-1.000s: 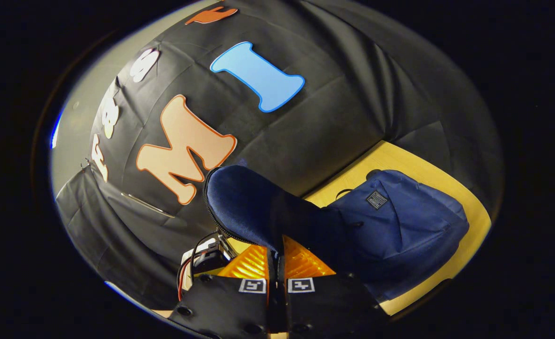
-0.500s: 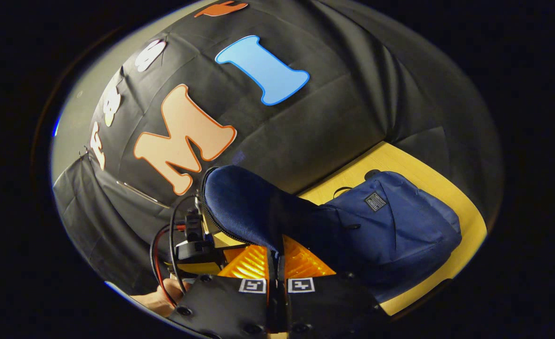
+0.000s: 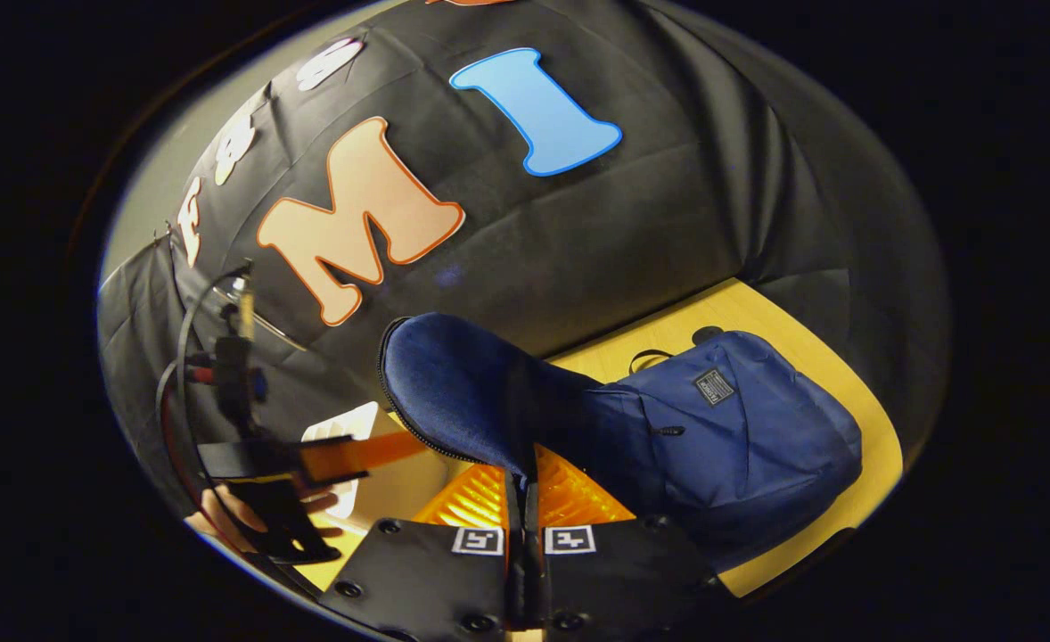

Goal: Open the schoolbag, grab two books from the bookshelf and put them into the schoolbag.

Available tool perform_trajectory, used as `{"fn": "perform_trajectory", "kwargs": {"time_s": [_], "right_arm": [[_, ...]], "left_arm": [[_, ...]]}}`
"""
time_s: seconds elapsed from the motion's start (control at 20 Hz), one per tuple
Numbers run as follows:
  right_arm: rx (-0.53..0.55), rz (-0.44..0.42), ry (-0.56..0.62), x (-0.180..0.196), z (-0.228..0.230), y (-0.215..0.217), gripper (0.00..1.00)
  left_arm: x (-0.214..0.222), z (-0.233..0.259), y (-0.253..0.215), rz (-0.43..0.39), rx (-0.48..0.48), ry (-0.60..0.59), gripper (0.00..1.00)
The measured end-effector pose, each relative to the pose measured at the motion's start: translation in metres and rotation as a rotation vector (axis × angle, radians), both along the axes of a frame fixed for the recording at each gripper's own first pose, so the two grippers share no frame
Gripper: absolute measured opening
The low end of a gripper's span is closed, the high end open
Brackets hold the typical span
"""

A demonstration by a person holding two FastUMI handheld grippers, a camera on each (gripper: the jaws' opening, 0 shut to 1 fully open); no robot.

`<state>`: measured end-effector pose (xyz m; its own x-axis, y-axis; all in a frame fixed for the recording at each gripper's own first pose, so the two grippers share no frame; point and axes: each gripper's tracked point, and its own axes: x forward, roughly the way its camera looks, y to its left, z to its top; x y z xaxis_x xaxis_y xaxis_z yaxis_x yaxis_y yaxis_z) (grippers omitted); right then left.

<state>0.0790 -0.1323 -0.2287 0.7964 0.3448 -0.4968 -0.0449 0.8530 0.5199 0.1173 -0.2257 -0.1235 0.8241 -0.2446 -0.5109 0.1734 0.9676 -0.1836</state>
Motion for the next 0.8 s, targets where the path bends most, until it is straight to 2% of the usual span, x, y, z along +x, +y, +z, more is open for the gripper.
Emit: {"fn": "perform_trajectory", "kwargs": {"time_s": [0.1,0.25,0.4,0.65,0.8], "right_arm": [[-0.009,-0.008,0.003,0.0,-0.001,0.001,0.03],[-0.041,-0.019,0.003,-0.002,-0.004,0.004,0.03],[-0.095,-0.029,-0.006,-0.004,-0.006,0.009,0.02],[-0.194,-0.044,-0.028,-0.012,-0.003,0.011,0.04],[-0.198,-0.045,-0.027,-0.02,0.0,0.017,0.08]], "left_arm": [[-0.003,0.04,0.032,0.02,0.066,-0.116,0.88],[-0.019,0.094,0.061,0.047,0.073,-0.242,0.94],[-0.039,0.133,0.1,0.078,0.073,-0.309,0.94],[-0.083,0.151,0.16,0.114,0.056,-0.396,0.95],[-0.101,0.148,0.182,0.129,0.043,-0.401,0.94]]}}
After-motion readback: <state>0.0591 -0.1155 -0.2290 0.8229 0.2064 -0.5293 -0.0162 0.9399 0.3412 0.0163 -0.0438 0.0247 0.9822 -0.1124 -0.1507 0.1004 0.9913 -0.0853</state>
